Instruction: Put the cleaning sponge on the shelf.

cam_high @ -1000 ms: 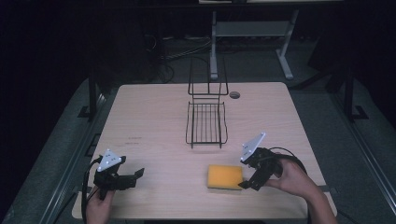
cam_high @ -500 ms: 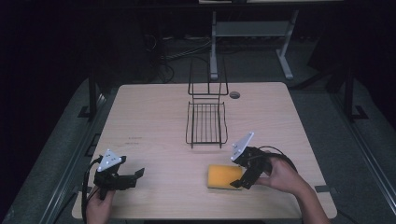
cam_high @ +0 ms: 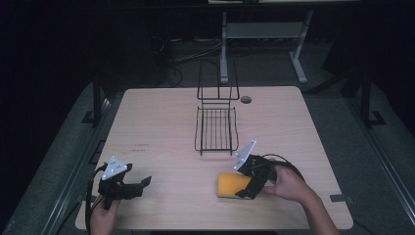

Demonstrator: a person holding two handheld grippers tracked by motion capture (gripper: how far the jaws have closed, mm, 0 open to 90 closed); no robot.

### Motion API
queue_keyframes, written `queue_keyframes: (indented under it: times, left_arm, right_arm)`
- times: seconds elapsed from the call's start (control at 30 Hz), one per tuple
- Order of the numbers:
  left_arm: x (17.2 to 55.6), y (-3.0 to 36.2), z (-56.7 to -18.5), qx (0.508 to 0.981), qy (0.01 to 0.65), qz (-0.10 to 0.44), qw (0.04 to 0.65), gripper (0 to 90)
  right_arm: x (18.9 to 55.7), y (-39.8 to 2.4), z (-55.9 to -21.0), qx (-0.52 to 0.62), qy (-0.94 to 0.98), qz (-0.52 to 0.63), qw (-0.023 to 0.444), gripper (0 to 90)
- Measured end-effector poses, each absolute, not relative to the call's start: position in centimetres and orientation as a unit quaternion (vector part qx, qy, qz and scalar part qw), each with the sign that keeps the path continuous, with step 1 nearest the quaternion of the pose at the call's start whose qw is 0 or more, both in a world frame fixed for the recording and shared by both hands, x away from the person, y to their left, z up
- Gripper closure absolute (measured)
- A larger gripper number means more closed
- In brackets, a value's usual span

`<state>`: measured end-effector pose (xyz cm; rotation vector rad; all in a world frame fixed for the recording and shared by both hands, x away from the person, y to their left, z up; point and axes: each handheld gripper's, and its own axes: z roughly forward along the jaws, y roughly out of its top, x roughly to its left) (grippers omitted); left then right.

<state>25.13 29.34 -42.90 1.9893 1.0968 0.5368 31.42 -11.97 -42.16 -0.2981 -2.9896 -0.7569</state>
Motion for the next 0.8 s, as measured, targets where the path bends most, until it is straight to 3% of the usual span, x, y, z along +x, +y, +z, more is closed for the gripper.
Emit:
queue_keyframes:
  times: [0.8]
  left_arm:
    - [25.1, 29.6, -42.7, 0.781, 0.432, 0.213, 0.397, 14.1]
  right_arm:
    - [31.5, -10.3, -44.2, -0.082, -0.976, -0.202, 0.019, 15.1]
